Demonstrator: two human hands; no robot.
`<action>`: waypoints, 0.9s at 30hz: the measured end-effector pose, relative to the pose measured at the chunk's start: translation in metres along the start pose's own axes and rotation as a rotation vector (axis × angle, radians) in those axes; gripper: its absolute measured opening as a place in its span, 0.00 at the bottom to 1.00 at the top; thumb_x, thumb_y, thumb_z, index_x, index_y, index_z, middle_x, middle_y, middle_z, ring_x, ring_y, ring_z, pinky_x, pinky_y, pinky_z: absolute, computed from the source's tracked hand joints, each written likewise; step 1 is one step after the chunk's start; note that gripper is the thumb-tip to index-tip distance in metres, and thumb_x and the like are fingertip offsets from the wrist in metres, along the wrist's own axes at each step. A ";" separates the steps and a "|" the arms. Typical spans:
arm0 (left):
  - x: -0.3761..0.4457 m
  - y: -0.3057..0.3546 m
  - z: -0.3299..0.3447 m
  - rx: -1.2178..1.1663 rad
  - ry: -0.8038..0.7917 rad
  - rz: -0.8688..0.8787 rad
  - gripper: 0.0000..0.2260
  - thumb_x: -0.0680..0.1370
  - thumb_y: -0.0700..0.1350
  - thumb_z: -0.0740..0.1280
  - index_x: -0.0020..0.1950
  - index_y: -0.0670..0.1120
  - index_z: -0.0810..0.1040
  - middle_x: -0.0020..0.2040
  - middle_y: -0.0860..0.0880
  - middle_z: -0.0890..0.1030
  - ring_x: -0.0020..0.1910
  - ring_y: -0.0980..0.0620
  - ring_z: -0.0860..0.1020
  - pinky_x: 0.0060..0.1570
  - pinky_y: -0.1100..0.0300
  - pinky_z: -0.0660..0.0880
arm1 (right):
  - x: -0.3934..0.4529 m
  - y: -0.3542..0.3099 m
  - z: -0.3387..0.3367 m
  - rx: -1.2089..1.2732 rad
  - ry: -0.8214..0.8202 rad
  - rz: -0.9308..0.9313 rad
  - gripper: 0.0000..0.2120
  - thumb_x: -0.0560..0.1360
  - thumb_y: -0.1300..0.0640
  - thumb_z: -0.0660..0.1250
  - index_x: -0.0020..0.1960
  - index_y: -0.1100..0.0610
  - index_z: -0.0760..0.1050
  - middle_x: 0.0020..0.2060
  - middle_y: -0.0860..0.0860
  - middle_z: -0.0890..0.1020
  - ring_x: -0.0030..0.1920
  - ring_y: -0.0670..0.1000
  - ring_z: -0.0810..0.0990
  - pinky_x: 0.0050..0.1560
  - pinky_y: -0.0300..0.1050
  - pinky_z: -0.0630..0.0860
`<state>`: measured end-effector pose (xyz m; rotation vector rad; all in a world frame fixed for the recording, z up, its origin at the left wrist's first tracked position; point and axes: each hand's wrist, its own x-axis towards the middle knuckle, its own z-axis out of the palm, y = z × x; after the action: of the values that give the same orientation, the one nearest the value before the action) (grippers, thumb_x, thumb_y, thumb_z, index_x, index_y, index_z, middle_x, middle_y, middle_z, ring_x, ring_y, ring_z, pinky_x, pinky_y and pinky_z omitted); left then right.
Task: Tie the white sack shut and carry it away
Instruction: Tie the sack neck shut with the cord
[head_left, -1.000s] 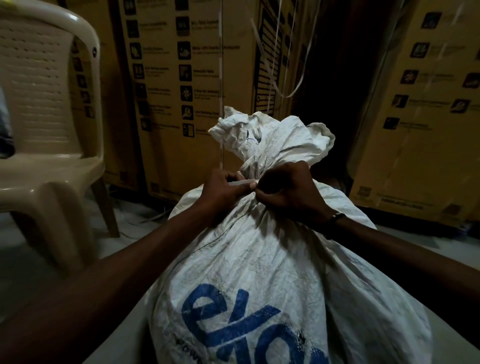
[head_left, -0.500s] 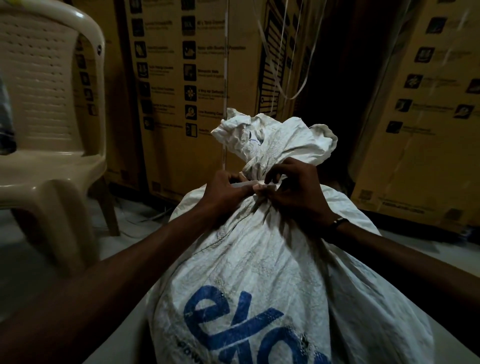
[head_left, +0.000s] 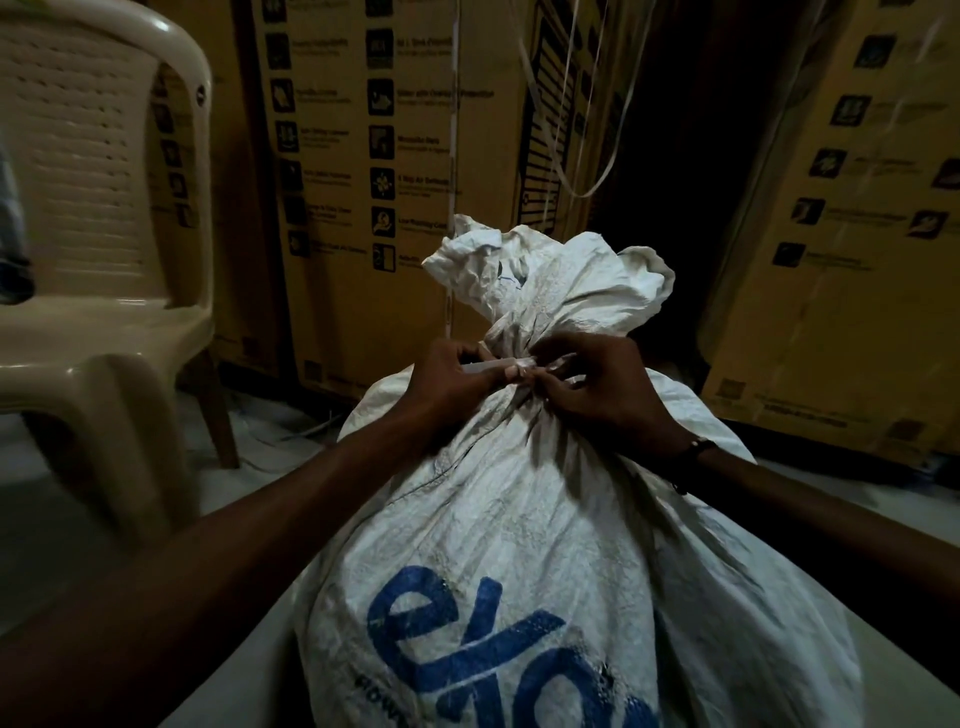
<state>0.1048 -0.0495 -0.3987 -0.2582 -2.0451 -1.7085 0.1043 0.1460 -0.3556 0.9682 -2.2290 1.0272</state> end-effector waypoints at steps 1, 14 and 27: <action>-0.001 0.000 0.000 -0.006 0.003 0.004 0.17 0.74 0.45 0.79 0.43 0.31 0.82 0.35 0.43 0.78 0.32 0.55 0.72 0.34 0.60 0.66 | 0.001 -0.001 0.001 -0.003 -0.012 0.000 0.08 0.76 0.64 0.76 0.55 0.65 0.85 0.47 0.58 0.89 0.45 0.57 0.89 0.46 0.49 0.86; -0.003 0.002 -0.001 0.015 0.012 0.028 0.17 0.75 0.44 0.78 0.39 0.31 0.80 0.32 0.44 0.75 0.30 0.55 0.70 0.31 0.62 0.63 | 0.003 0.000 0.000 -0.004 -0.007 -0.040 0.03 0.72 0.65 0.79 0.42 0.66 0.87 0.34 0.60 0.88 0.39 0.59 0.88 0.43 0.60 0.82; 0.000 -0.004 -0.006 -0.021 -0.092 0.053 0.08 0.73 0.47 0.78 0.35 0.48 0.86 0.37 0.51 0.85 0.39 0.54 0.82 0.39 0.63 0.75 | 0.001 0.011 0.007 -0.036 0.022 -0.068 0.03 0.74 0.63 0.78 0.43 0.63 0.87 0.35 0.59 0.87 0.38 0.59 0.88 0.43 0.62 0.83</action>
<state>0.1043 -0.0559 -0.4019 -0.4014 -2.0664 -1.7160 0.0944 0.1449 -0.3642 1.0048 -2.1745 0.9598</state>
